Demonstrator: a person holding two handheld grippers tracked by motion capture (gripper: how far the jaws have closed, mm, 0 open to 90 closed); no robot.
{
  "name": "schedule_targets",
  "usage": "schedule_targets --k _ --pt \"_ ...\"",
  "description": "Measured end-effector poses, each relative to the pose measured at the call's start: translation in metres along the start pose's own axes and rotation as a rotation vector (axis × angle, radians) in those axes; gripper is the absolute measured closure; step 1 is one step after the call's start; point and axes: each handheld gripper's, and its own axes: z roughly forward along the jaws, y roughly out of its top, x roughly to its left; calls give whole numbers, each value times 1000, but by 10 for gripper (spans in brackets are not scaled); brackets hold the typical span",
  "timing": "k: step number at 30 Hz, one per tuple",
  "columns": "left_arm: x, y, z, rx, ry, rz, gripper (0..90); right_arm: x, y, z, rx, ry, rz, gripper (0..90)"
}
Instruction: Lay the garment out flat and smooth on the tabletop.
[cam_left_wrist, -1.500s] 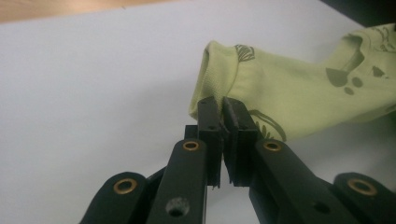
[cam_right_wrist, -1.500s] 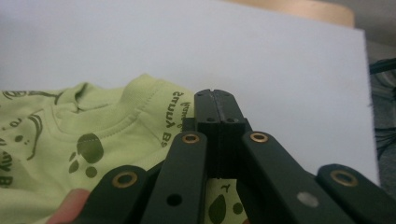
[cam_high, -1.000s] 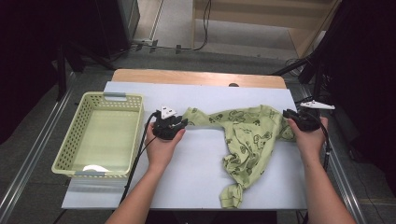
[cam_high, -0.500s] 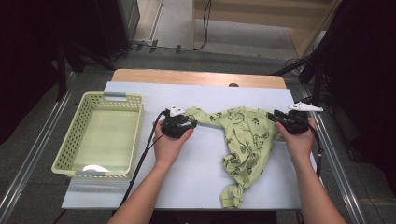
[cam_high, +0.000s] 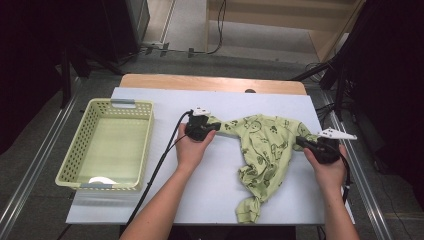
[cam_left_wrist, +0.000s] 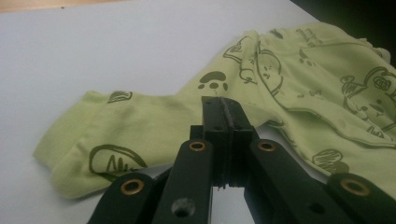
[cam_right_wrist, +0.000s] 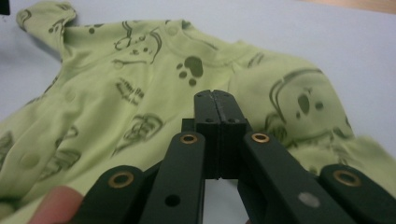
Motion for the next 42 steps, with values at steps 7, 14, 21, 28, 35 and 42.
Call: schedule_targets --k 7,14,21,28,35,42 --pt "0 3 7 29 12 4 897 7 -32 -32 -60 -6 76 881" --pt "-13 10 26 65 -14 44 898 2 -52 -30 -73 19 108 871" --pt "-21 15 39 75 -23 60 898 4 -56 -27 -92 79 105 153" --pt "-25 29 50 59 -17 45 897 8 -54 -30 -104 140 121 0" --pt "-22 29 67 150 -51 48 840 10 -56 -25 -83 132 104 0" --pt "-24 4 58 177 -41 71 892 10 -56 -25 -83 122 104 0"
